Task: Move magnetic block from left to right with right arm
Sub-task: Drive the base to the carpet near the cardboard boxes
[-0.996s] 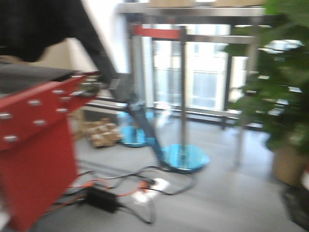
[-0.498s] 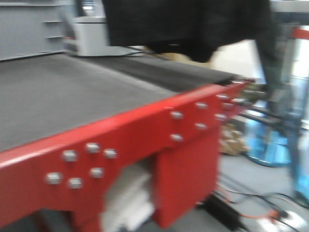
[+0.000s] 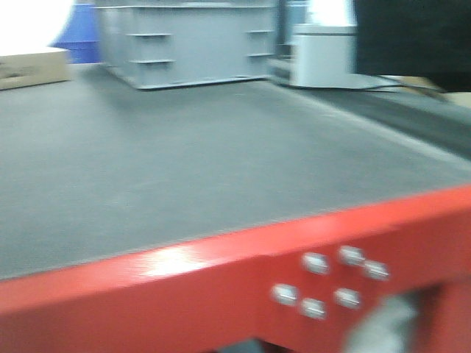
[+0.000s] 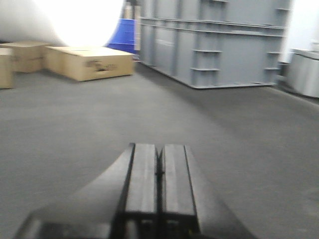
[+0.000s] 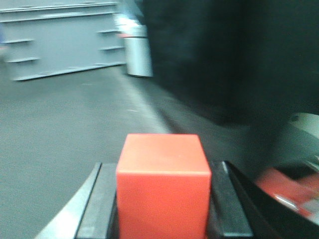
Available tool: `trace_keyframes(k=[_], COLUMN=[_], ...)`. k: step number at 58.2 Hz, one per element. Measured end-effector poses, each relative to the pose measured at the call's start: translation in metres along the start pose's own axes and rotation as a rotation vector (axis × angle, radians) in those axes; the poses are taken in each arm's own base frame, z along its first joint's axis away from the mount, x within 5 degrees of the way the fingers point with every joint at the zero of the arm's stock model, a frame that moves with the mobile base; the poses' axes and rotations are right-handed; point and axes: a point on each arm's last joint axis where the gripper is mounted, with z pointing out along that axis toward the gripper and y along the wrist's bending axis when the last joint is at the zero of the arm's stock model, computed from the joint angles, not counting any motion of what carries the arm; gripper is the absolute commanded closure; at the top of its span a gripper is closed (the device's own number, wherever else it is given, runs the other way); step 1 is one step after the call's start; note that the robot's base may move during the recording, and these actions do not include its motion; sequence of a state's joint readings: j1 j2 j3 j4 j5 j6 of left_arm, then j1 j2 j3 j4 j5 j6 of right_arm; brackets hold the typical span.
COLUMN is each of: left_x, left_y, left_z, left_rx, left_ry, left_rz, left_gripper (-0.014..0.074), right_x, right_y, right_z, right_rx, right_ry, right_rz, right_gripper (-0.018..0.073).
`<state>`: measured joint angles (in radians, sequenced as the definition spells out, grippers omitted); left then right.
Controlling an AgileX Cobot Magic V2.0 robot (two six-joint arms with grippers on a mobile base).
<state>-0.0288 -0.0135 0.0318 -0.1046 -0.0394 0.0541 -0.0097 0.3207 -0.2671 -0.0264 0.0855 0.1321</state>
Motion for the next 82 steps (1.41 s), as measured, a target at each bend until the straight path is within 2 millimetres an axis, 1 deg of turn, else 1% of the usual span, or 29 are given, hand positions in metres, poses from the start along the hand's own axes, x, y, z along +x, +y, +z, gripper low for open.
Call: trace_keyframes(k=[82], left_x=[0.0000], left_y=[0.0000], left_z=[0.0000], left_rx=[0.000], left_ry=[0.000], left_rz=[0.000], left_gripper=[0.0722], right_x=[0.0000], right_y=[0.0000], right_z=[0.0000], right_rx=[0.000], right_ry=[0.000], right_rz=[0.000], right_gripper=[0.0307])
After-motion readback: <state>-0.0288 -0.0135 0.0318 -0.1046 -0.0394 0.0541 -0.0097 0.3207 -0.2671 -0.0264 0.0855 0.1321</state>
